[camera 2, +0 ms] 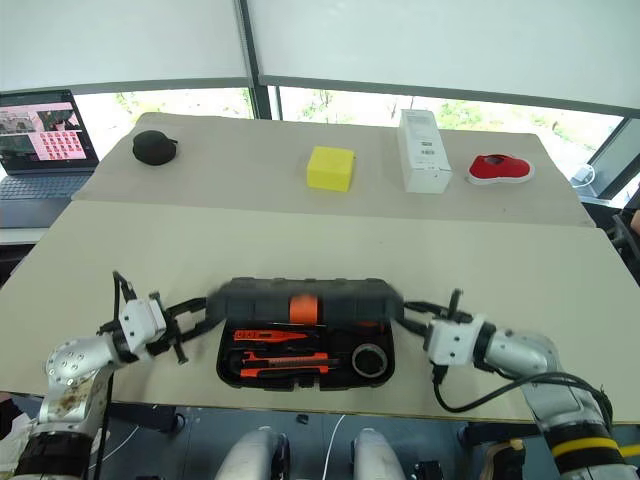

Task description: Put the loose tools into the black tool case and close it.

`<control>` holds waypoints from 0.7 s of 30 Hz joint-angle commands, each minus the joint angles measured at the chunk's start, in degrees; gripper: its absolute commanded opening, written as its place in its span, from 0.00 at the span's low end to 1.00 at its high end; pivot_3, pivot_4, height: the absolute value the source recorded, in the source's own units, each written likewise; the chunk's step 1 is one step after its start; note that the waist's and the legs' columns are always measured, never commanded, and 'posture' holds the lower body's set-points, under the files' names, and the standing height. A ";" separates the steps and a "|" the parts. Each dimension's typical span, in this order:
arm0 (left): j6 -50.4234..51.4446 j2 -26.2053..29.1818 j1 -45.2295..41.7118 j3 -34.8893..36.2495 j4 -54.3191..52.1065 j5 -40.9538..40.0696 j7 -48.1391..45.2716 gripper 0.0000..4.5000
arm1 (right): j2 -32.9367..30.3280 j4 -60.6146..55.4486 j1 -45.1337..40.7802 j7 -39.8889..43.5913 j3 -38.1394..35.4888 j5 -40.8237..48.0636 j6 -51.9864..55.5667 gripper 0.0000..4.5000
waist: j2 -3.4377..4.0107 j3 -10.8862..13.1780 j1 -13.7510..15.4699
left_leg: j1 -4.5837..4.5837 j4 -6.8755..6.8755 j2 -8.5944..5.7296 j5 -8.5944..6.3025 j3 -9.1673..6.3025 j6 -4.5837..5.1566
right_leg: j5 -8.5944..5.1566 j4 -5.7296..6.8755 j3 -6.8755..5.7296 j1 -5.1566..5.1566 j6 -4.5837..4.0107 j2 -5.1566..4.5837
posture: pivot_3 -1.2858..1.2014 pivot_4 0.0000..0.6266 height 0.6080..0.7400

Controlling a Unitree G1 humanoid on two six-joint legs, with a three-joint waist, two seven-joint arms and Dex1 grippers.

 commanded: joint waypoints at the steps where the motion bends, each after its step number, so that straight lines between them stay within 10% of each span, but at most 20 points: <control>1: 3.16 3.24 -0.03 0.91 0.29 -2.07 -1.13 0.67 | -2.75 -2.88 2.11 0.06 -2.87 2.96 -1.01 0.65 | 0.02 0.00 -0.07 | 0.04 0.00 -0.01 0.00 0.02 0.00 | 0.00 0.02 0.03 0.04 0.00 0.01 | 0.52 0.24 1.00; 6: 12.53 6.18 -1.52 0.88 -0.88 -5.24 -2.43 0.68 | -6.19 -11.70 10.21 7.05 -6.69 19.99 14.70 0.56 | 0.00 0.00 0.06 | 0.02 -0.01 0.05 0.00 -0.03 0.00 | -0.01 0.02 0.01 0.05 0.02 -0.01 | 0.52 0.24 1.00; 14: 25.49 6.17 -15.69 -6.71 0.86 -2.59 -3.56 0.10 | -13.14 -34.40 23.08 14.47 -6.83 30.21 33.74 0.00 | -0.01 -0.01 0.43 | 0.02 0.05 -0.02 0.00 -0.13 0.00 | -0.01 0.08 0.00 0.06 0.02 0.08 | 0.52 0.24 1.00; 21: 30.25 6.61 -22.48 -14.17 6.31 1.73 -8.45 0.03 | -7.93 -40.96 18.87 11.87 1.75 26.32 43.33 0.00 | -0.10 0.03 -0.16 | -0.21 0.06 -0.01 -0.01 -0.09 -0.01 | -0.02 0.07 0.01 -0.19 0.01 0.22 | 0.52 0.24 1.00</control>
